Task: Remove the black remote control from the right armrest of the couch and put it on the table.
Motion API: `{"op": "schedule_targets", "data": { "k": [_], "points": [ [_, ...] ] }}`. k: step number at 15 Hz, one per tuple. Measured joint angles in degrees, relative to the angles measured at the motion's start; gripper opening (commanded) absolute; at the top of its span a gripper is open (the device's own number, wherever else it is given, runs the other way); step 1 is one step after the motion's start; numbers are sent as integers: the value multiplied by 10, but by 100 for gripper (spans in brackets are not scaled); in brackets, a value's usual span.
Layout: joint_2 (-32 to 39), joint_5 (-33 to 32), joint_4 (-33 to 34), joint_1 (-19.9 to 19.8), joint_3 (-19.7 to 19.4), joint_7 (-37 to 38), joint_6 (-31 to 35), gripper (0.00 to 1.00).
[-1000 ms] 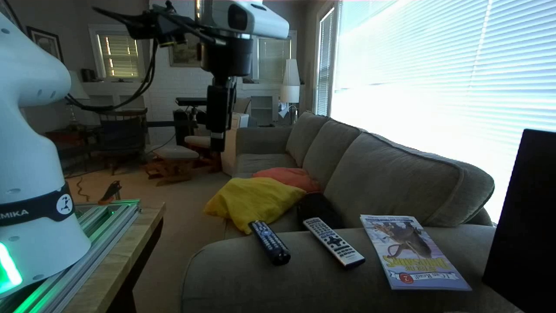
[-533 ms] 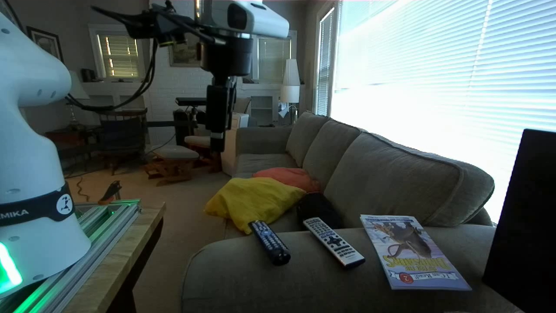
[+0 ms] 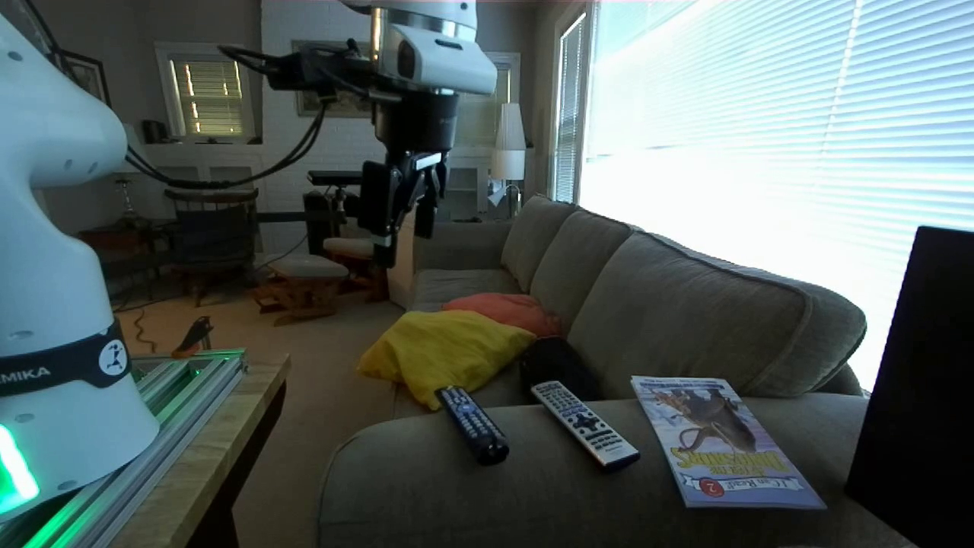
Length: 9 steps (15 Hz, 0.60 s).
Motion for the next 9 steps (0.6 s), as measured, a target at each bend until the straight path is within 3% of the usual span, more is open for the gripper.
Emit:
{"op": "schedule_targets", "data": {
  "k": [4, 9],
  "points": [
    [33, 50, 6, 0, 27, 105, 40, 100],
    [102, 133, 11, 1, 33, 180, 151, 100]
  ]
}}
